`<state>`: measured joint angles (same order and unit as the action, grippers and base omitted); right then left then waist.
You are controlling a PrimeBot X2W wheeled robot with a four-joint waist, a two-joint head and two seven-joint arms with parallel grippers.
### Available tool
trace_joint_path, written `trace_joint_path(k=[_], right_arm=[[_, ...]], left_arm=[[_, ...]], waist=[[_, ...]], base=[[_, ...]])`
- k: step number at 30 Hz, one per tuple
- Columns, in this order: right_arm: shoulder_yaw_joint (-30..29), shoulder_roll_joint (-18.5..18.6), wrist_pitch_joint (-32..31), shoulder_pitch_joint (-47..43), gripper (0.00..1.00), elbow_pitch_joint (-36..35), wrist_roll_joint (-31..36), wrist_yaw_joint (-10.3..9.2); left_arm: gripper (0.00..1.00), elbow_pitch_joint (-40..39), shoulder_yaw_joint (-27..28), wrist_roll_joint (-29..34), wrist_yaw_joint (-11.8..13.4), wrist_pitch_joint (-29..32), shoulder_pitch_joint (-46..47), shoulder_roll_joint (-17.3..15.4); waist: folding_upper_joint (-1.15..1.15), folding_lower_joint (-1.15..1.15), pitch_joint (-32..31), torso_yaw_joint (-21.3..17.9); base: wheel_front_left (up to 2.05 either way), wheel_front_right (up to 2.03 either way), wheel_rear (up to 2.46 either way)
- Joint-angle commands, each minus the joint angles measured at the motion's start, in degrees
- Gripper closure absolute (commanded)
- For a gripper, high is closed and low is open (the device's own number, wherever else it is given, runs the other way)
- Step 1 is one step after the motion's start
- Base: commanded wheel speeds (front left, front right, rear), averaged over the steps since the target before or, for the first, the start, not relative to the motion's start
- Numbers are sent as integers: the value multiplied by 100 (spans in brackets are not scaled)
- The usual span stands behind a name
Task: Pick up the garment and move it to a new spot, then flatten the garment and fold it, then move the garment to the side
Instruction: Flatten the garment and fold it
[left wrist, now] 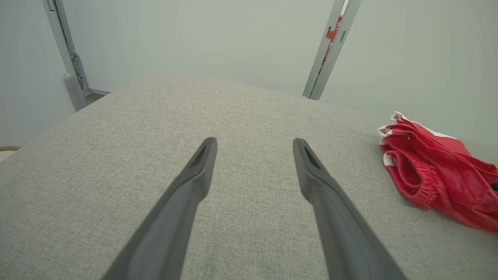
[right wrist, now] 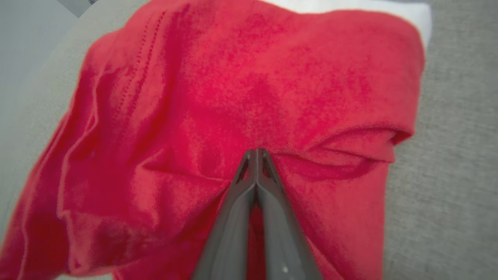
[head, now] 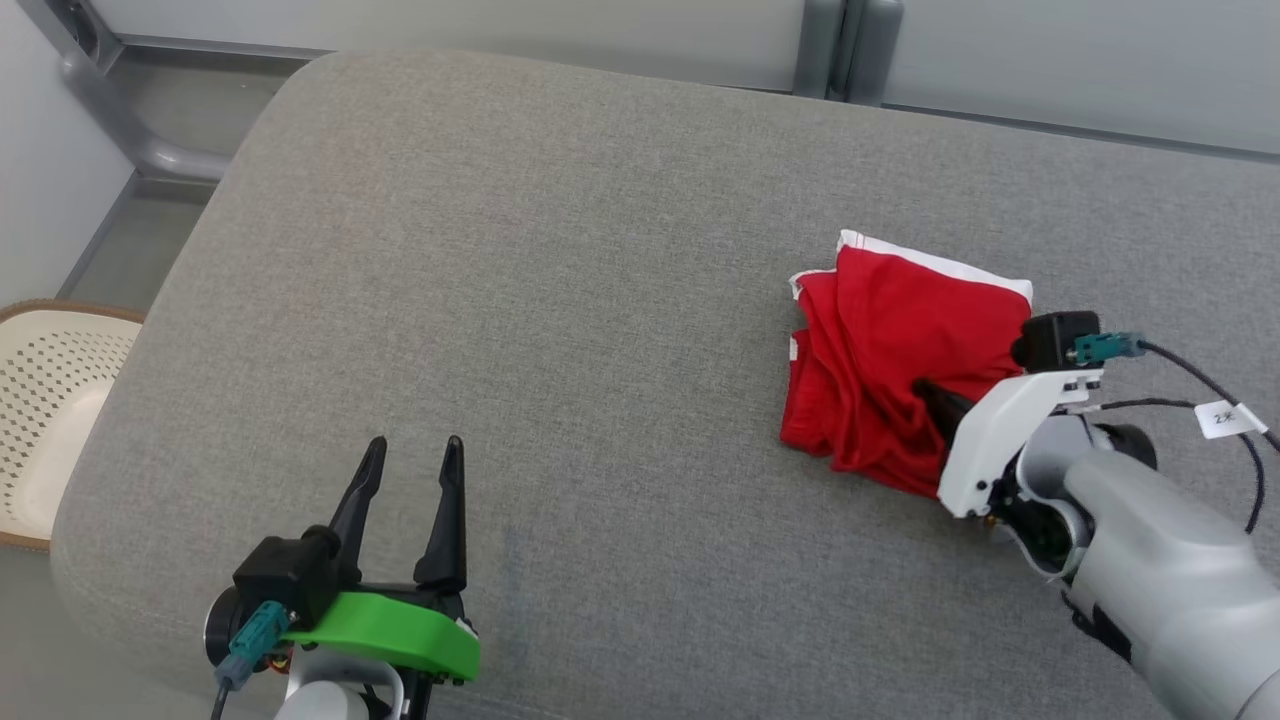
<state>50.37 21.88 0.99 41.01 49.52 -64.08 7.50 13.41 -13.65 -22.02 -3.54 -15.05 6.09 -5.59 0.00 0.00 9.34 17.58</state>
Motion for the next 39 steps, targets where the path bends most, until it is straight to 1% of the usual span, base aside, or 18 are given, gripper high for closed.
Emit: trace_joint_path(k=[1, 6, 8, 9, 12, 15, 19, 26, 29, 30, 31, 32, 33, 39], right_arm=[[53, -87, 94, -153, 100, -152, -113, -3], [400, -409, 359, -413, 100, -704, -170, -2], [556, -565, 538, -476, 100, -913, -161, -2], [712, -692, 730, -532, 100, -1137, -162, -2], [937, -760, 1022, -584, 100, -1386, -104, -3], [968, -699, 1274, -546, 100, -1631, -22, -3], [690, -413, 1418, -617, 100, -1926, 278, -3], [-892, 114, 1415, -1277, 100, -2899, 1318, -3], [-1431, 281, 1416, -1625, 100, -3176, 1675, -3], [-1623, 324, 1415, -1754, 78, -3264, 1773, -3], [-1767, 361, 1416, -1843, 60, -3321, 1859, -3], [-1936, 381, 1416, -1967, 36, -3379, 1933, -3], [-2090, 380, 1416, -2091, 0, -3432, 1997, -3], [-2872, 273, 1416, -2737, 0, -3629, 2458, -2]], left_arm=[[0, 20, 50, 32, -32, -15, -54, 21], [0, 51, 136, 85, -60, -15, -123, 37], [0, 62, 149, 112, -84, -15, -145, 37], [0, 70, 174, 142, -87, -15, -162, 36], [0, 67, 199, 171, -103, -15, -194, 22], [0, 36, 242, 206, -107, -15, -240, 3], [0, -44, 343, 239, -100, -15, -351, -32], [0, -304, 567, 300, -22, -15, -577, -101], [0, -381, 664, 276, 7, -14, -627, -144], [0, -420, 702, 274, 19, -15, -646, -148], [0, -445, 717, 274, 31, -15, -661, -151], [0, -475, 744, 272, 56, -15, -692, -149], [0, -491, 768, 268, 71, -15, -721, -149], [0, -546, 904, 262, 100, -15, -735, -127]], waist=[[0, 0, -63, -20], [0, 0, -212, -205], [0, 0, -266, -297], [0, 0, -329, -403], [0, 0, -425, -564], [0, 0, -532, -735], [0, 0, -721, -994], [0, 0, -1030, -1520], [0, 0, -1097, -1713], [0, 0, -1116, -1781], [0, 0, -1131, -1830], [0, 0, -1148, -1892], [0, 0, -1160, -1947], [0, 0, -1178, -2133]], base=[[0, 0, 0], [0, 0, 0], [0, 0, 0], [0, 0, 0], [0, 0, 0], [0, 0, 0], [0, 0, 0], [0, 0, 0], [0, 0, 0], [0, 0, 0], [0, 0, 0], [0, 0, 0], [0, 0, 0], [0, 0, 0]])
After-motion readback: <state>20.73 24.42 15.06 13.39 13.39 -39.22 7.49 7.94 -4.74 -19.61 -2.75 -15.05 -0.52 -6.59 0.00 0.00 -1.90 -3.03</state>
